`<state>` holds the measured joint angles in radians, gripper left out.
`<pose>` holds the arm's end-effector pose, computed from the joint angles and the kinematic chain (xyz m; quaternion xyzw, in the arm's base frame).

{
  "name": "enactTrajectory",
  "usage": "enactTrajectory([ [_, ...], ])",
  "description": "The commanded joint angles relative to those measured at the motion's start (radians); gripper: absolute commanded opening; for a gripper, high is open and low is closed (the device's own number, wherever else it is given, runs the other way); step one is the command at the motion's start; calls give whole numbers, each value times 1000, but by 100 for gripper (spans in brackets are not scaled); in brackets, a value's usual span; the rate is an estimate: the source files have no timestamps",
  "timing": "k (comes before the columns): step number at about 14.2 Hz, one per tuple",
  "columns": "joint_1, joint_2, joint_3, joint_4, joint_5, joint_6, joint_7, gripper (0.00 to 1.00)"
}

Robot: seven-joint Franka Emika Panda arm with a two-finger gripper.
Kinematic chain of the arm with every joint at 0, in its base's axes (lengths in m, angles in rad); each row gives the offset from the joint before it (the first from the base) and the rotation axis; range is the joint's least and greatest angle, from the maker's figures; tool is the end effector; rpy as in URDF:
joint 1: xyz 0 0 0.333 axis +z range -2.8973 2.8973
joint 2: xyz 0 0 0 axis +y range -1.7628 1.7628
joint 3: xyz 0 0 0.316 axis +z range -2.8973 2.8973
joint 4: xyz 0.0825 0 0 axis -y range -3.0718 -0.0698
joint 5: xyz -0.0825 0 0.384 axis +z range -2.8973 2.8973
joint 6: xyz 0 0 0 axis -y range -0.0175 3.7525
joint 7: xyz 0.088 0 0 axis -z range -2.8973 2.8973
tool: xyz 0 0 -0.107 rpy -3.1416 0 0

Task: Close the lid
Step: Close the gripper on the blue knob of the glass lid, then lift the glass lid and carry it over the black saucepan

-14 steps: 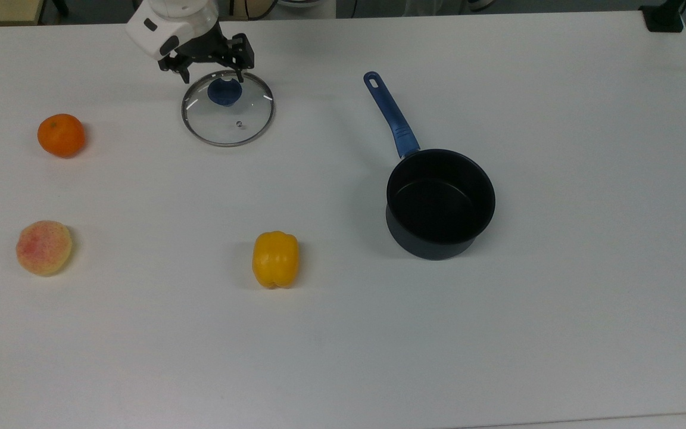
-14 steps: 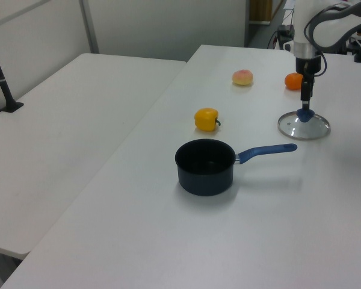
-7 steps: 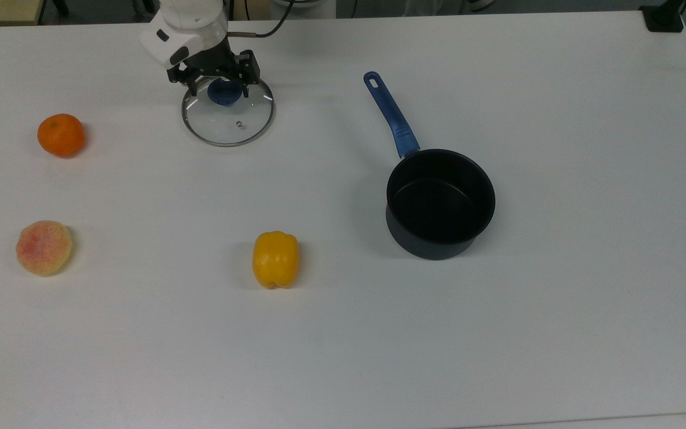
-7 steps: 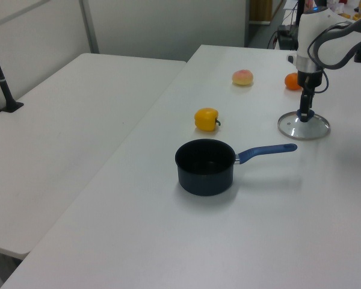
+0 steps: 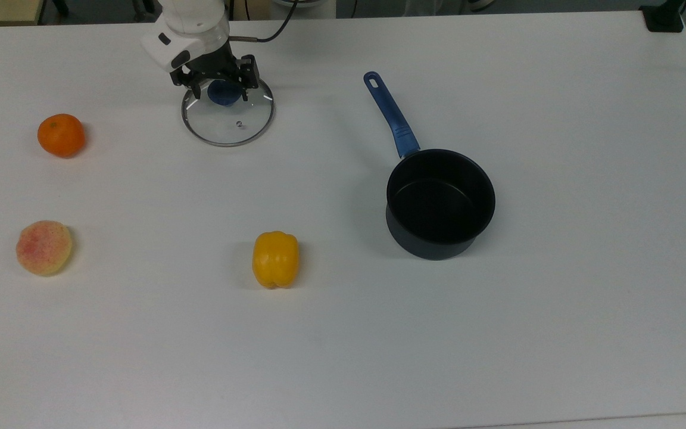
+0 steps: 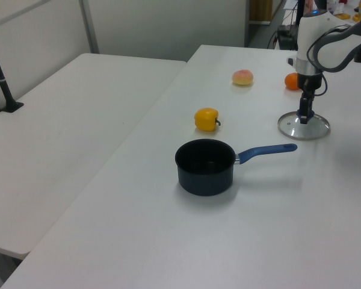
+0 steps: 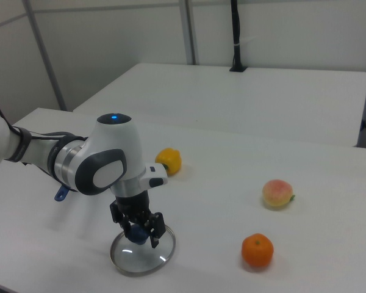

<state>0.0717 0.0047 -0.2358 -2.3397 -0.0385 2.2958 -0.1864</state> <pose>0.4922 -0.0824 0.3282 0.9993 0.0242 -0.0264 0.0102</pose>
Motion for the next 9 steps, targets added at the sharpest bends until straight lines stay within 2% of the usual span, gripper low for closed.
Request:
enactTrajectory([
  [1, 14, -6, -5, -9, -9, 16, 28, 54],
  [3, 14, -11, -5, -1, -9, -13, 28, 26],
  [5, 14, -14, -5, 8, -9, -51, 27, 24],
  [9, 10, -18, -5, 91, -8, -169, 25, 21],
])
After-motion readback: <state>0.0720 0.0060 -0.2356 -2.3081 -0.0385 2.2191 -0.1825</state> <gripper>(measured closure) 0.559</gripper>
